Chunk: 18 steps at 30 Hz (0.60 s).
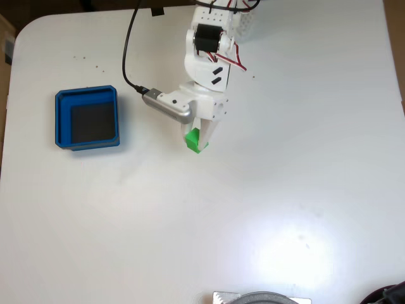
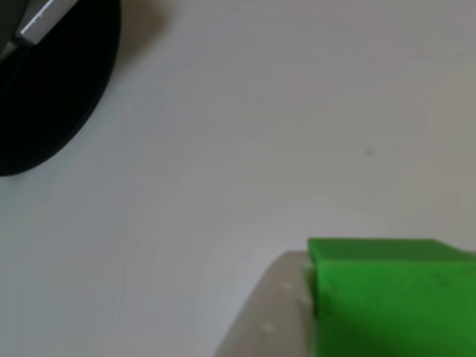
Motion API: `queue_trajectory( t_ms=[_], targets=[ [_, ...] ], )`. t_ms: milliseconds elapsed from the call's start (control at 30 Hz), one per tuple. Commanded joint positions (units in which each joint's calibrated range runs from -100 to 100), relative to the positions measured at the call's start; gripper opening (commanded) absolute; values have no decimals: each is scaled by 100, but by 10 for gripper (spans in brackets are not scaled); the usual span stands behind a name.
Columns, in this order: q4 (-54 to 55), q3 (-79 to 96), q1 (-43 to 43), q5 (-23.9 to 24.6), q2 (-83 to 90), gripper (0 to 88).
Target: Pick up green cube and drop it in the blue box
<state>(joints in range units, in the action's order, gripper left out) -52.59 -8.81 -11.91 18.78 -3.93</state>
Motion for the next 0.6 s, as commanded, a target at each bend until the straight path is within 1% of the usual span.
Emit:
queue_trajectory(
  t_ms=[0,133,200,567],
  targets=[
    [-45,-169,-122,-20,744,15],
    [-53,-169,-366,-29,1003,15],
    [-53,-169,-412,-112,1145,15],
    [-53,-169,-748,-1455,1346,15]
  ],
)
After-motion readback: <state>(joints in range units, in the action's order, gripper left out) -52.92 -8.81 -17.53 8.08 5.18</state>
